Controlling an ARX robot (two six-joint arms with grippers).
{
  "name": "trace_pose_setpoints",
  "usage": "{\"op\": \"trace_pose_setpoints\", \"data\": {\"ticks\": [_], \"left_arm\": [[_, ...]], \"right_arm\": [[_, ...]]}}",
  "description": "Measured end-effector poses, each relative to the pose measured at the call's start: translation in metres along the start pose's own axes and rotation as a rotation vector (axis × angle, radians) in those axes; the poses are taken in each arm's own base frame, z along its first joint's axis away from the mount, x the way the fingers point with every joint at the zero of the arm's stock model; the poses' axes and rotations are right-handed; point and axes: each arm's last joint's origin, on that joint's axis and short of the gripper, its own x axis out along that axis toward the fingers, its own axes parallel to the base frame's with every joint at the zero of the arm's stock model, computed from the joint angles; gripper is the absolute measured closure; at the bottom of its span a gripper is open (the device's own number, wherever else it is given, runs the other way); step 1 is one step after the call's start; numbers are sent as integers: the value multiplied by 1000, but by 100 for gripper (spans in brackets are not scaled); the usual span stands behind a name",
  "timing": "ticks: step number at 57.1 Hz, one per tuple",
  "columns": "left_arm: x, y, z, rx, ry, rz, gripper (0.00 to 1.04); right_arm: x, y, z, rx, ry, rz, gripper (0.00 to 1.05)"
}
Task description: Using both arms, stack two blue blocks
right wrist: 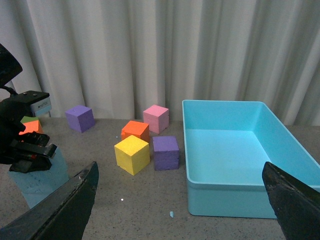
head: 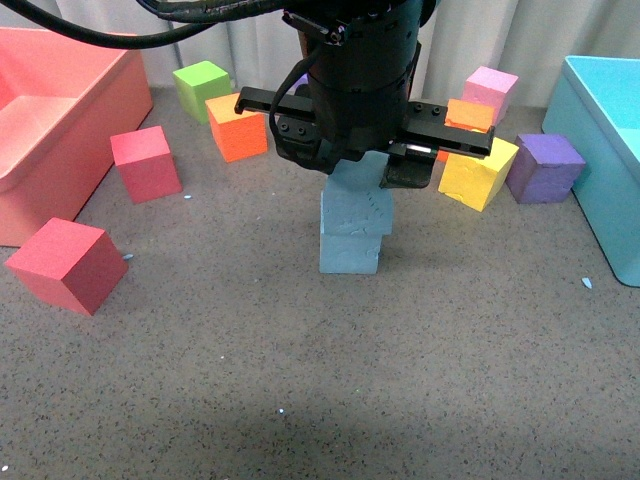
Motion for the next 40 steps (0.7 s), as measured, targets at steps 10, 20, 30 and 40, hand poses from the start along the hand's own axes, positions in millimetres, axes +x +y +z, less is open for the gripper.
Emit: {"op": "trace_pose_setpoints", "data": {"ticks": [10, 20, 30, 40], "left_arm": [[0, 0, 0, 4, 2, 1, 59], [-1, 0, 0, 4, 4, -2, 30], [-17, 5, 7, -14, -30, -16, 5], [-42, 23, 8, -34, -349, 122, 18]], "right_arm": [[0, 0, 0, 0, 0, 0, 9], [0, 0, 0, 0, 0, 0, 9], [0, 0, 0, 0, 0, 0, 9], [0, 0, 0, 0, 0, 0, 9]]}}
